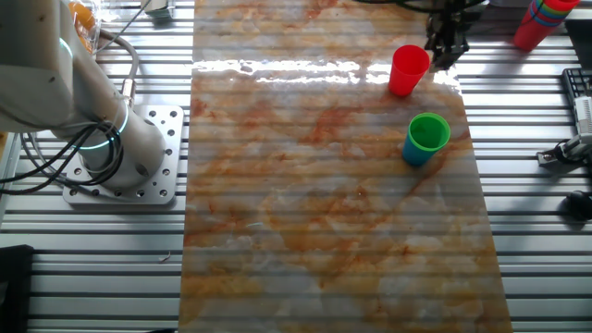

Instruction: Stack the cups

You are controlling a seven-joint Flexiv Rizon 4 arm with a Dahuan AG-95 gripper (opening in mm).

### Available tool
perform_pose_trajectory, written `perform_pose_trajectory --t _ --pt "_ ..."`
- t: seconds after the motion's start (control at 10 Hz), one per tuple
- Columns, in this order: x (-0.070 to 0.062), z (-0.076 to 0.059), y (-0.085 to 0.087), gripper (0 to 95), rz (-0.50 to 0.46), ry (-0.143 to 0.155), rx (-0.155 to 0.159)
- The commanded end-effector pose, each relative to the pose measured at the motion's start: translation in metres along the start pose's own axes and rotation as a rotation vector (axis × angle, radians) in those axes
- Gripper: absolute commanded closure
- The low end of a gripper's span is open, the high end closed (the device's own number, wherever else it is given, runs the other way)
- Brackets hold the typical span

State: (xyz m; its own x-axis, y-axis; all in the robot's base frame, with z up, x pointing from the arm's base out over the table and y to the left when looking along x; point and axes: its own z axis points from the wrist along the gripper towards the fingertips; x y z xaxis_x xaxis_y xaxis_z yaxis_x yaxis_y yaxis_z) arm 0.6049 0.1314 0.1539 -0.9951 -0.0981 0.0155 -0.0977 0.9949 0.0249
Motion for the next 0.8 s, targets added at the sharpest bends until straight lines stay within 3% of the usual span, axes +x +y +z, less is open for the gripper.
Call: perform_pose_trajectory --t 0.1,0.4,0.8 --pt "-0.004 0.014 0.004 57.0 -0.004 0.004 -0.002" --pt "-0.002 0.039 0.010 57.0 0.020 -0.005 0.019" --pt "0.006 0.049 0.006 57.0 0.023 -0.011 0.031"
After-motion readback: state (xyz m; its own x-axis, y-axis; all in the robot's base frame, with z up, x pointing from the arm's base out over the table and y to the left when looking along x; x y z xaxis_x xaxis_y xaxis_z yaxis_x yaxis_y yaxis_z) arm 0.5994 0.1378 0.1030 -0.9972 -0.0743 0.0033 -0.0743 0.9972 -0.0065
